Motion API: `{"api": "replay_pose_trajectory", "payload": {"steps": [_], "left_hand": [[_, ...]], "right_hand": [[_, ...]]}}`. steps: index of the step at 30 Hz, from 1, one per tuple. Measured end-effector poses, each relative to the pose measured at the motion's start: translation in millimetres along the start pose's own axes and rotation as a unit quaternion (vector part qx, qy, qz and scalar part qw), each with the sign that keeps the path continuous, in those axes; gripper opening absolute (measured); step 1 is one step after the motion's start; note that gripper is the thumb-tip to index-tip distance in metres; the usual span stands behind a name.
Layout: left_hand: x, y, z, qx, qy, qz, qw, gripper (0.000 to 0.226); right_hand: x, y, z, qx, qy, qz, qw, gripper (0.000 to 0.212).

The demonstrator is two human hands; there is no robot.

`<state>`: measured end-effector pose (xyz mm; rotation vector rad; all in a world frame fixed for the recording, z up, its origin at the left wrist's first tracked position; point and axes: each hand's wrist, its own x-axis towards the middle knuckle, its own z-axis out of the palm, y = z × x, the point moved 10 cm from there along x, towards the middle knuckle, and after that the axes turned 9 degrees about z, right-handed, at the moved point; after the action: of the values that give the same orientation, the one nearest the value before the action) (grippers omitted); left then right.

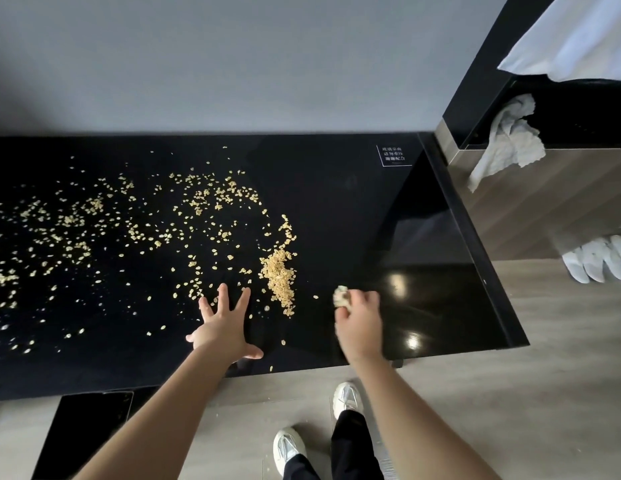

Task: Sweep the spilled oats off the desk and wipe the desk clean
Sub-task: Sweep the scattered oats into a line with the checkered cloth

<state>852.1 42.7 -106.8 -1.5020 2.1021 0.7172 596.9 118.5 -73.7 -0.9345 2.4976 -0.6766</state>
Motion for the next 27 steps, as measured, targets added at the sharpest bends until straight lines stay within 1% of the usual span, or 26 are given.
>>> {"api": "replay_pose_trajectory", "payload": {"steps": [2, 4, 7, 9, 11, 14, 16, 17, 19, 22, 27], "left_hand": [[0.3, -0.5, 0.2, 0.0, 0.004, 0.002, 1.0, 0.129], [0.3, -0.6, -0.5, 0.001, 0.005, 0.004, 1.0, 0.129], [-0.9, -0.9, -1.9, -0.006, 0.001, 0.011, 1.0, 0.128], [0.7, -3.0, -3.6, -0.014, 0.004, 0.013, 1.0, 0.128], [4.2, -6.8, -7.5, -0.023, 0.008, 0.01, 1.0, 0.128], [12.4, -12.0, -14.2, -0.032, 0.014, 0.002, 0.999, 0.127], [17.7, -14.4, -18.7, -0.035, 0.02, -0.001, 0.999, 0.127], [20.0, -15.2, -20.6, -0.037, 0.024, -0.003, 0.999, 0.126], [24.4, -17.3, -23.3, -0.041, 0.03, -0.006, 0.999, 0.125], [30.2, -23.4, -27.8, -0.053, 0.032, -0.01, 0.998, 0.124], [40.5, -43.6, -39.8, -0.091, 0.042, -0.021, 0.995, 0.119]], "right_hand": [[-17.6, -33.9, 34.4, 0.02, -0.046, -0.042, 0.998, 0.016], [-29.7, -56.4, 58.3, 0.041, -0.085, -0.063, 0.993, 0.022], [-32.1, -65.9, 64.4, 0.074, -0.116, -0.053, 0.989, 0.027], [-21.5, -60.4, 47.3, 0.098, -0.103, -0.034, 0.989, 0.025], [-1.1, -50.1, 18.8, 0.106, -0.057, -0.019, 0.993, 0.023], [32.6, -27.8, -10.6, 0.076, 0.005, 0.016, 0.997, 0.023], [44.7, -19.0, -5.2, 0.04, 0.007, 0.036, 0.999, 0.024], [44.8, -21.6, 2.4, 0.022, 0.001, 0.032, 0.999, 0.023], [36.8, -42.0, 22.5, 0.004, -0.014, 0.002, 1.0, 0.021], [14.4, -81.8, 58.1, 0.012, -0.057, -0.035, 0.998, 0.021], [-15.5, -124.8, 104.6, 0.033, -0.166, -0.103, 0.98, 0.019]]}}
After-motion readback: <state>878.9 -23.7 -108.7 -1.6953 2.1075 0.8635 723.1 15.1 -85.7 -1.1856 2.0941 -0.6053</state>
